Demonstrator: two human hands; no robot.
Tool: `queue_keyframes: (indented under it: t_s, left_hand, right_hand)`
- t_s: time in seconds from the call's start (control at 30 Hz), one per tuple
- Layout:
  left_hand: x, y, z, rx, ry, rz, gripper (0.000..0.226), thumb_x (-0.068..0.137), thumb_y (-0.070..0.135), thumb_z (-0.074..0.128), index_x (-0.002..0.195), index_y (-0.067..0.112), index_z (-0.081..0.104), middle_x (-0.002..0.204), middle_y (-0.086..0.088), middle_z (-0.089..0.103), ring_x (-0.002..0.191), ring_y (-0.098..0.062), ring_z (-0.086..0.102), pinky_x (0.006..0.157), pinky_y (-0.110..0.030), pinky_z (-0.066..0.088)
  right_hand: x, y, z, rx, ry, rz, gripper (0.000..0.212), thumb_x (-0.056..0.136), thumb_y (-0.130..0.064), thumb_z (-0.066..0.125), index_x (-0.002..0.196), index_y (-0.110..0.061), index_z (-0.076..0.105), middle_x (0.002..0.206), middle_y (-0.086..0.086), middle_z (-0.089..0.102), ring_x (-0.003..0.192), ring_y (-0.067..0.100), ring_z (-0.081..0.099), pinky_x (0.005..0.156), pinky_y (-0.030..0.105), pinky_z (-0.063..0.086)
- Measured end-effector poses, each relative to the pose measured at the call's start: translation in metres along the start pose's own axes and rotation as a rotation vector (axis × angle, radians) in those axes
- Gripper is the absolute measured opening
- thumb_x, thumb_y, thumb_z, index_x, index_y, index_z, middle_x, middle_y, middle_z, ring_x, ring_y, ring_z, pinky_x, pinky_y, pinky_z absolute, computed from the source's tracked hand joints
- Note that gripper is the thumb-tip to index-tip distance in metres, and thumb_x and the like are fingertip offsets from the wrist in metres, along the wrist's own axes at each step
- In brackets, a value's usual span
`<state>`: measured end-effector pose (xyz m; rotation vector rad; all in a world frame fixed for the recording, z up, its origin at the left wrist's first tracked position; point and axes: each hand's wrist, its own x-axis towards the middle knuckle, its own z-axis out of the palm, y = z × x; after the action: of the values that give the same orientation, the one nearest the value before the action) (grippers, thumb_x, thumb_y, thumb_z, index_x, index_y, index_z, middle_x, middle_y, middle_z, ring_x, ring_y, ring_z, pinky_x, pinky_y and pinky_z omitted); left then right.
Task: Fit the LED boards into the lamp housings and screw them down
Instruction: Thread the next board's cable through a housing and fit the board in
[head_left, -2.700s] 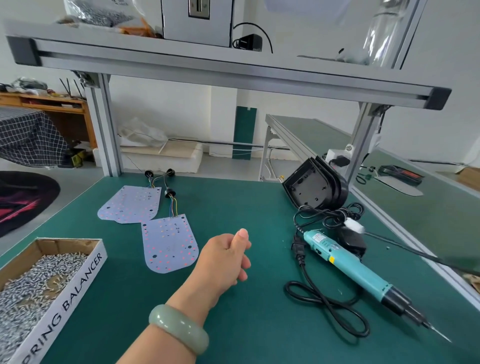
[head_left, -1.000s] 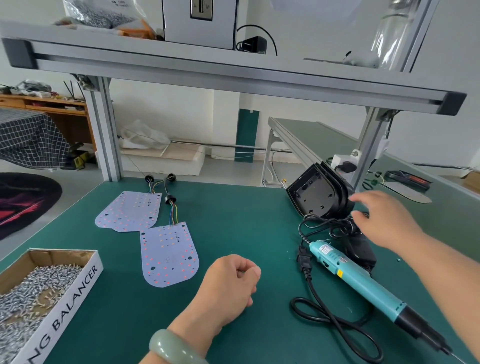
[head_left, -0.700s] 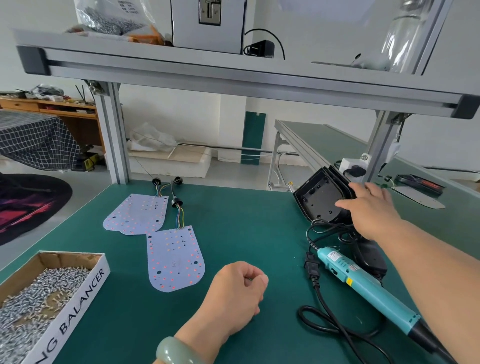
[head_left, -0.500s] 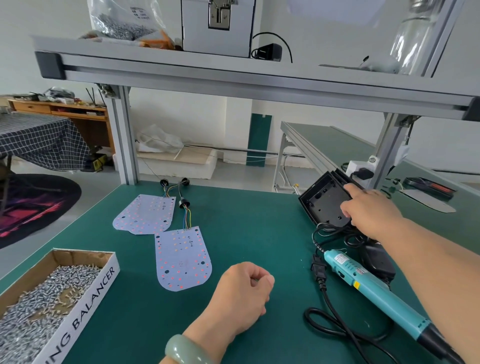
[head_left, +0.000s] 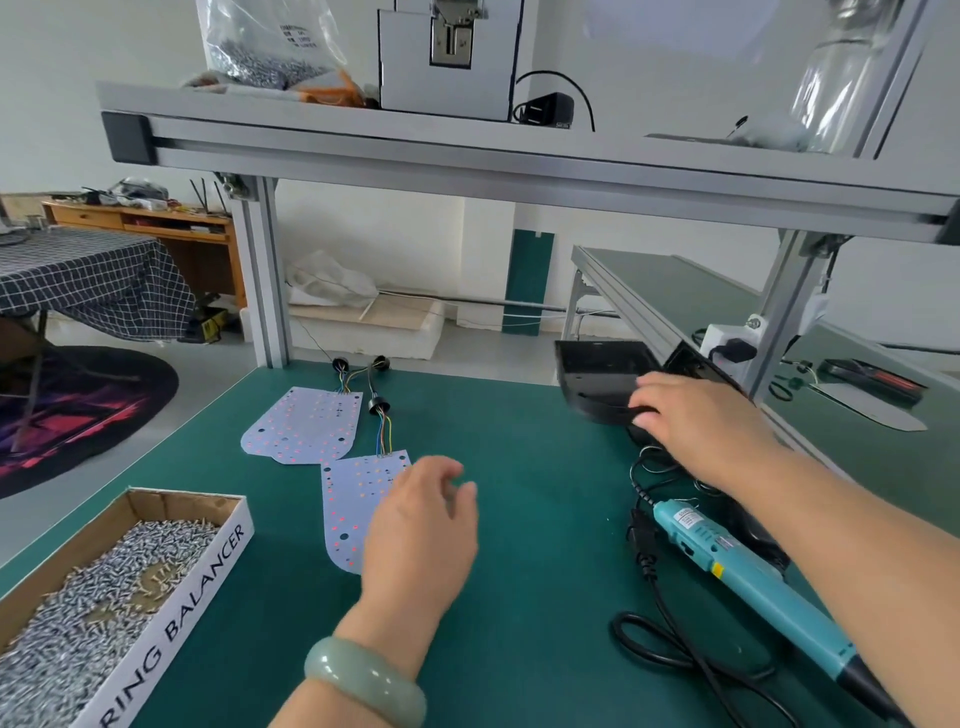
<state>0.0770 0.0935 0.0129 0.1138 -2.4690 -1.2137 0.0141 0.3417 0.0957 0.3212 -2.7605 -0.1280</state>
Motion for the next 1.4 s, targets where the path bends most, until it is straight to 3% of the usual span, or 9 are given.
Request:
queue_keyframes:
  t_s: [0.07,0.17,0.33,0.57,0.67,0.8,1.07,1.23,1.4]
  left_hand:
    - [0.009,-0.018,-0.006,0.332,-0.013,-0.074,0.046,0.094,0.041,0.049,0.136,0.025,0.041,0.139,0.004,0.044,0.130,-0.020,0.035,0.101,-0.031,0.031]
    - [0.016,-0.033,-0.008,0.634,-0.261,-0.264,0.058,0.093,0.056,0.036,0.144,0.032,0.026,0.155,-0.002,0.013,0.142,-0.037,0.001,0.114,-0.050,0.014]
    - [0.017,-0.034,-0.009,0.682,-0.230,-0.329,0.060,0.083,0.069,0.044,0.123,0.025,0.056,0.138,-0.001,0.035,0.131,-0.032,0.027,0.104,-0.047,0.030]
    - [0.049,-0.032,-0.040,0.654,-0.283,-0.531,0.106,0.056,0.065,0.078,0.129,0.004,0.031,0.126,-0.013,0.040,0.122,-0.030,0.040,0.093,-0.035,0.042]
    - [0.053,-0.040,-0.048,0.513,-0.276,-0.517,0.077,0.067,0.054,0.078,0.116,0.002,0.050,0.112,-0.007,0.053,0.105,-0.026,0.053,0.083,-0.031,0.046]
    - [0.047,-0.034,-0.055,-0.266,0.004,-0.517,0.011,0.087,0.014,0.063,0.091,0.004,0.061,0.075,-0.002,0.057,0.070,-0.023,0.055,0.069,-0.028,0.044]
    - [-0.021,0.021,-0.051,-0.653,-0.031,-0.079,0.012,0.090,0.013,0.061,0.094,0.023,0.068,0.086,0.007,0.075,0.077,-0.011,0.071,0.063,-0.023,0.055]
    - [-0.027,0.010,-0.053,-0.773,-0.058,-0.018,0.046,0.084,0.052,0.053,0.077,0.009,0.069,0.076,0.000,0.072,0.067,-0.012,0.062,0.067,-0.027,0.046]
    - [0.015,0.003,-0.064,-0.423,0.195,-0.016,0.023,0.091,0.019,0.059,0.110,0.030,0.052,0.108,0.005,0.066,0.086,-0.009,0.062,0.070,-0.026,0.044]
  right_hand:
    - [-0.015,-0.029,-0.002,-0.002,0.057,-0.045,0.023,0.097,-0.034,0.048,0.112,-0.030,0.066,0.130,-0.014,0.058,0.104,0.017,0.063,0.079,0.030,0.046]
    - [-0.042,-0.070,0.002,0.052,0.048,-0.025,0.021,0.094,-0.040,0.048,0.104,-0.031,0.064,0.110,-0.012,0.065,0.095,0.018,0.063,0.070,0.030,0.043]
    - [-0.083,-0.104,0.018,0.044,-0.099,-0.049,0.020,0.100,-0.033,0.040,0.105,-0.027,0.058,0.106,-0.007,0.060,0.096,0.019,0.055,0.070,0.032,0.030]
    - [-0.106,-0.108,0.014,0.020,-0.167,-0.009,0.029,0.096,-0.044,0.045,0.118,-0.026,0.048,0.136,-0.008,0.037,0.109,0.021,0.051,0.076,0.033,0.036]
    - [-0.104,-0.113,0.009,0.098,-0.069,-0.030,0.053,0.092,-0.055,0.045,0.135,-0.026,0.035,0.144,-0.008,0.032,0.132,0.019,0.033,0.104,0.033,0.033]
    - [-0.092,-0.126,0.002,0.603,-0.043,0.020,0.065,0.090,-0.054,0.049,0.147,-0.030,0.027,0.150,-0.016,0.034,0.137,0.004,0.029,0.106,0.016,0.023]
    - [-0.042,-0.138,-0.034,1.683,-0.269,0.318,0.060,0.088,-0.021,0.068,0.141,-0.011,0.041,0.133,0.009,0.059,0.108,0.017,0.062,0.090,0.030,0.048]
    - [-0.057,-0.118,-0.050,1.353,-0.081,-0.003,0.043,0.087,0.012,0.051,0.107,-0.024,0.066,0.095,0.003,0.075,0.088,0.027,0.070,0.086,0.041,0.054]
    - [-0.088,-0.096,-0.069,1.151,0.027,-0.325,0.041,0.085,0.000,0.053,0.095,-0.038,0.066,0.091,-0.018,0.070,0.084,0.000,0.064,0.078,0.010,0.044]
